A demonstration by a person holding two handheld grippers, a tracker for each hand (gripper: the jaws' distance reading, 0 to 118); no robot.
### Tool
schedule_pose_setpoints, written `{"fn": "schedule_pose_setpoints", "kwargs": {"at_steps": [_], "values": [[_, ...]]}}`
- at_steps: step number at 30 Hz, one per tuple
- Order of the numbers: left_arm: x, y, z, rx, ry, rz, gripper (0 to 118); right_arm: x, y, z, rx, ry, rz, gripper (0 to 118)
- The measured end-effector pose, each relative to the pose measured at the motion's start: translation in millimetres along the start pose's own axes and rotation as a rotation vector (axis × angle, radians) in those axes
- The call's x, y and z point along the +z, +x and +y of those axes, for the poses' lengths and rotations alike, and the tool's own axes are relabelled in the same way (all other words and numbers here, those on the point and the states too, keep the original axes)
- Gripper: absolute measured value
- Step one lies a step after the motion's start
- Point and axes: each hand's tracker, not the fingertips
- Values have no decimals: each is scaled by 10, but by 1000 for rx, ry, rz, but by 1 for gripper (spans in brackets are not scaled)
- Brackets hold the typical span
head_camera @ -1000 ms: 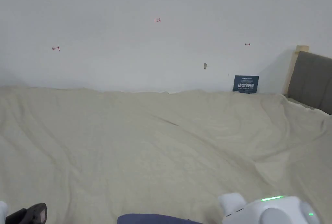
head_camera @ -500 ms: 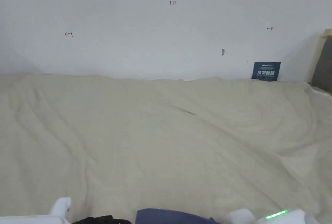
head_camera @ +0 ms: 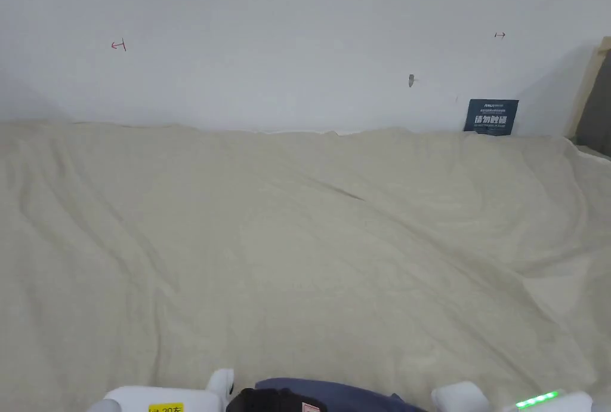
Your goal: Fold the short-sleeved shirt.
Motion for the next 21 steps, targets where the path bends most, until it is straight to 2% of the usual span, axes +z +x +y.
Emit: {"fn": "schedule_pose_setpoints", "kwargs": {"at_steps": [3,5,6,7,8,10,11,12,13,16,19,21], "values": [[12,-12,-15,27,14,-3,118,0,8,-23,-8,13,4,0],[71,-59,16,61,28,-16,110,8,8,-41,-10,22,5,0],[97,-50,22,75,32,0,97,15,6,-53,-8,28,5,0],[119,-31,20,81,37,40,59,23,5,-65,-3,35,4,0],[131,-3,-8,73,37,101,59,38,6,-80,2,45,5,0],[156,-40,-56,37,52,255,28,98,17,-119,-16,72,10,0],[181,-104,-102,42,48,252,26,150,20,-147,-57,105,23,0],[207,-121,-139,90,57,142,26,198,20,-179,-83,126,20,0],[206,-103,-138,100,83,142,26,234,23,-210,-97,146,17,0],[162,33,-138,12,73,229,25,420,43,-334,-115,308,-18,0],[209,243,-120,-54,81,299,25,561,47,-371,-151,378,-56,0],[356,379,-104,-117,82,346,25,624,46,-374,-176,401,-36,0]]}}
